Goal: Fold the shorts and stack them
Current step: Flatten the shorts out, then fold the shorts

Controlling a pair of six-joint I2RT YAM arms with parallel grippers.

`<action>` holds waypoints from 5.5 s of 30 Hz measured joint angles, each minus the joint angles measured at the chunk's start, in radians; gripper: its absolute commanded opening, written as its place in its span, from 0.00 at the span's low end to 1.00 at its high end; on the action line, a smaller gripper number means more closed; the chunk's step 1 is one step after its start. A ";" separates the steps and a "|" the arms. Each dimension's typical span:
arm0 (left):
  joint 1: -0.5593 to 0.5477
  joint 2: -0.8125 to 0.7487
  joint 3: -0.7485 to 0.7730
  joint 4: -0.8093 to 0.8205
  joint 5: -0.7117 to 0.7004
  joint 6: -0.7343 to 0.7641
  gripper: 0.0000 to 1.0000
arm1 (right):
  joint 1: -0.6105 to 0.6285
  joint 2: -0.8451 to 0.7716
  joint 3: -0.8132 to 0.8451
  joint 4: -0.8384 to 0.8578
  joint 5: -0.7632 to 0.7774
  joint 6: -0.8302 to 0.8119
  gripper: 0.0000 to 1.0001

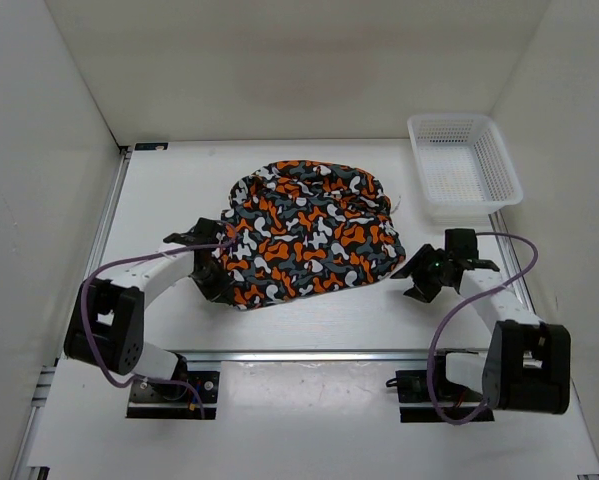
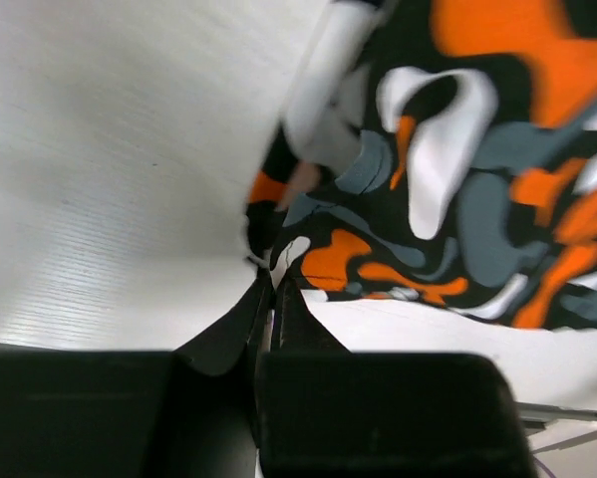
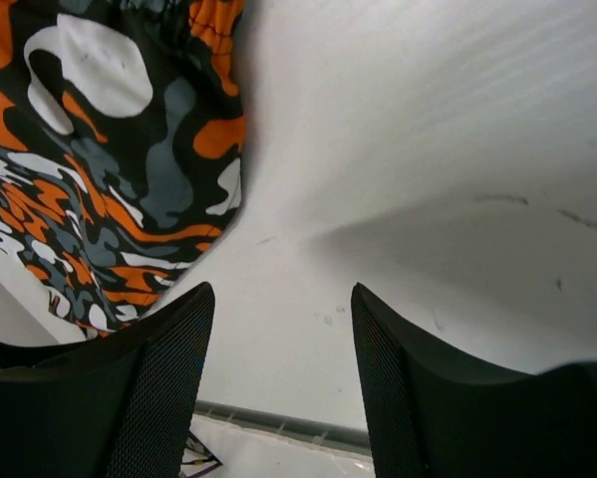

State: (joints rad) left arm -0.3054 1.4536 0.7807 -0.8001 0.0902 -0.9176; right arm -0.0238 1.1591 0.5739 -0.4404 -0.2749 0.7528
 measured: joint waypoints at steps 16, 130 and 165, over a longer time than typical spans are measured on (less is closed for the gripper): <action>0.001 -0.034 0.101 -0.045 -0.030 0.024 0.10 | 0.018 0.417 0.096 0.353 -0.126 0.005 0.04; 0.308 0.764 1.722 -0.246 -0.039 0.372 0.10 | 0.197 0.858 1.237 -0.092 0.082 -0.225 0.00; -0.077 -0.529 0.300 -0.169 0.053 0.256 0.10 | 0.120 0.252 0.637 -0.183 0.221 -0.215 0.00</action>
State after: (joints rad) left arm -0.3824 0.9249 1.0805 -0.9691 0.1429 -0.6617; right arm 0.0959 1.4113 1.2114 -0.6231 -0.0536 0.5381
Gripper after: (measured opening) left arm 0.128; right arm 0.003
